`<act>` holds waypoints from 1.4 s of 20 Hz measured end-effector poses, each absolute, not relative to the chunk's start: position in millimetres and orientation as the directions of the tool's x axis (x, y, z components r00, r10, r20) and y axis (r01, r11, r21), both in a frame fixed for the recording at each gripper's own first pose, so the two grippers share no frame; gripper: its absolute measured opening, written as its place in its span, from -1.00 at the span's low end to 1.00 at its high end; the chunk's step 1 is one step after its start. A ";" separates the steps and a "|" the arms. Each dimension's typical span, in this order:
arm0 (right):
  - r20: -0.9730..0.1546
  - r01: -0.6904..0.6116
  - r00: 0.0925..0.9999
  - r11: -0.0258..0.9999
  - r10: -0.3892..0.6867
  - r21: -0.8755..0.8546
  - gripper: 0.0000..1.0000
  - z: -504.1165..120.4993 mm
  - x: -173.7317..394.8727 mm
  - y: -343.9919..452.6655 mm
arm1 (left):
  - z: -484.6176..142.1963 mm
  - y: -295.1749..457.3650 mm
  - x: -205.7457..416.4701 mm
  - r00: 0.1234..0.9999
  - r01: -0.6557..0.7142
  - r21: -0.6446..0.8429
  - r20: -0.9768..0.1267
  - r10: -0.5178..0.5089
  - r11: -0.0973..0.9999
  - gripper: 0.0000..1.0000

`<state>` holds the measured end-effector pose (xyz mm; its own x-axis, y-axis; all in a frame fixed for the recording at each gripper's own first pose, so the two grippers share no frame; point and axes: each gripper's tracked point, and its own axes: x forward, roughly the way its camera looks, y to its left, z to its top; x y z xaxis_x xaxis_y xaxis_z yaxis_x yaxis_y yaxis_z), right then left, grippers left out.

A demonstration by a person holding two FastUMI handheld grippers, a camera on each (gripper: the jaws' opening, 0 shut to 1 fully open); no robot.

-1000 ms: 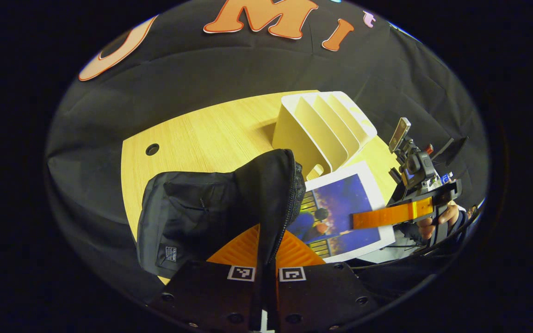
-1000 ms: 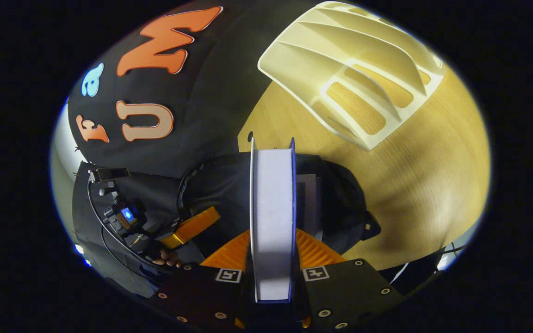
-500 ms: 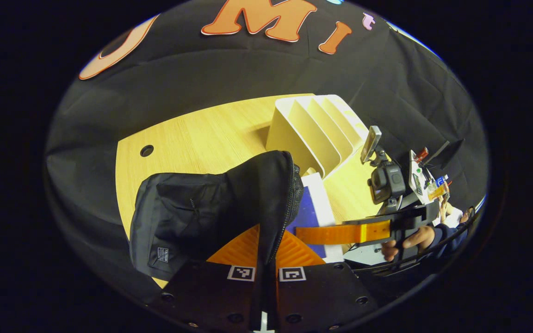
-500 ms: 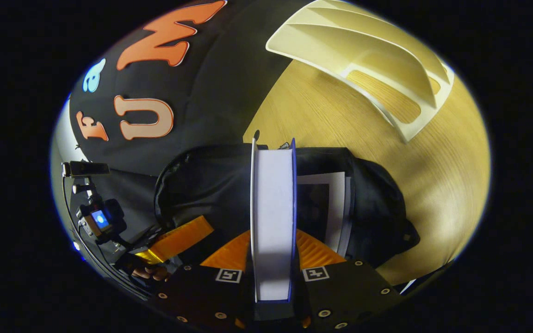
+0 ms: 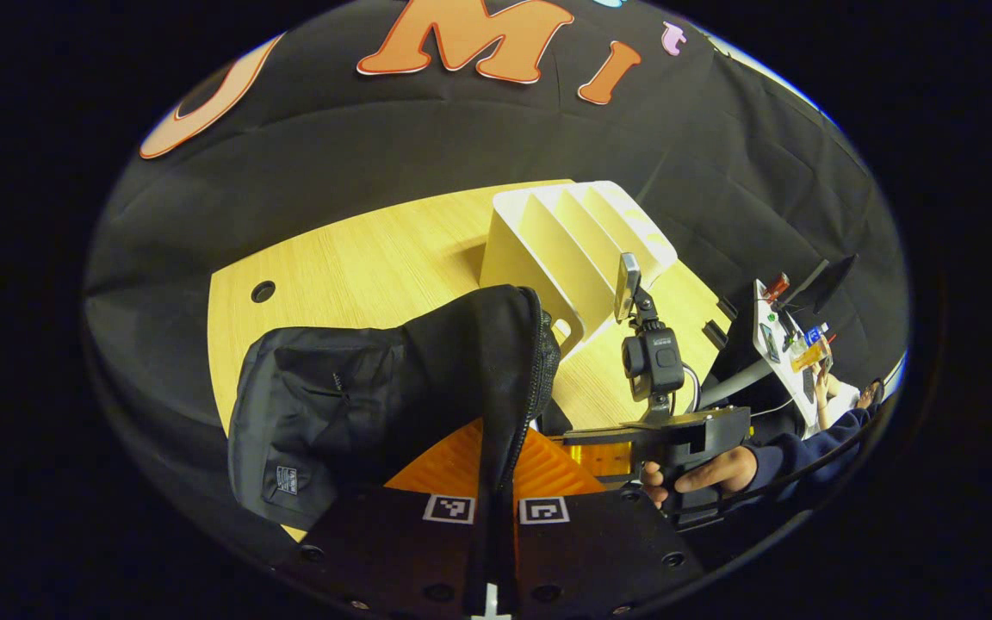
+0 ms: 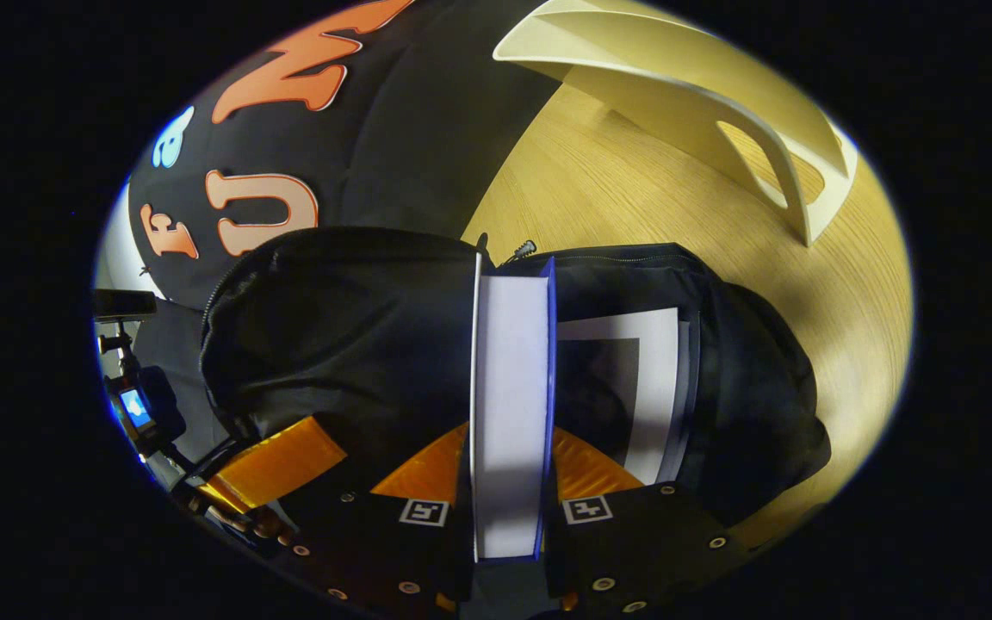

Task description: Open the schoolbag, grab two books from the bookshelf and put them into the schoolbag.

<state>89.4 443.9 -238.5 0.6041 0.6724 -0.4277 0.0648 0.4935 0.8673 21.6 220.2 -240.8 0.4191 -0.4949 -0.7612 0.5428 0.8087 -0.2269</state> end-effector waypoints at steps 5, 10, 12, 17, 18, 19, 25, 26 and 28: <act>-0.576 0.047 0.567 0.675 0.589 0.736 0.04 -250.7 79.4 422.6 | -251.0 227.6 24.9 0.450 0.468 -0.258 -0.753 -0.479 0.845 -0.90; -0.649 0.019 0.582 0.790 0.490 0.613 0.96 -251.8 75.0 380.3 | -265.5 221.4 22.8 0.456 0.439 -0.243 -0.769 -0.448 0.865 -0.90; -0.635 0.004 0.609 0.799 0.476 0.602 0.97 -238.9 74.2 362.6 | -271.4 216.7 22.5 0.455 0.432 -0.230 -0.779 -0.432 0.872 -0.89; -0.621 -0.038 0.677 0.861 0.395 0.506 0.97 -211.3 71.9 304.6 | -282.2 194.8 15.0 0.437 0.387 -0.272 -0.787 -0.435 0.881 -0.67; -0.613 -0.052 0.689 0.870 0.386 0.490 0.97 -205.2 72.5 294.0 | -283.7 186.2 11.3 0.428 0.380 -0.294 -0.784 -0.449 0.877 -0.50; -0.611 -0.056 0.701 0.882 0.368 0.467 0.97 -201.0 72.9 282.4 | -283.0 177.8 8.0 0.426 0.372 -0.311 -0.780 -0.458 0.875 -0.29; -0.571 -0.076 0.771 0.931 0.282 0.358 0.96 -168.4 78.4 218.3 | -272.8 134.4 0.4 0.449 0.363 -0.303 -0.772 -0.451 0.881 0.72; -0.561 -0.077 0.782 0.935 0.271 0.345 0.97 -162.6 76.8 203.5 | -268.4 127.5 1.9 0.466 0.361 -0.291 -0.767 -0.441 0.886 0.80; -0.539 -0.080 0.805 0.946 0.248 0.314 0.96 -149.7 75.9 181.0 | -259.3 115.5 4.6 0.512 0.354 -0.256 -0.752 -0.415 0.900 0.94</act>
<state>75.9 181.0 -149.7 0.8048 0.2475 -0.5394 -0.0802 0.9459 0.3144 4.6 115.5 -259.3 0.5117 -0.4152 -0.7521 0.3537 0.8997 -0.2560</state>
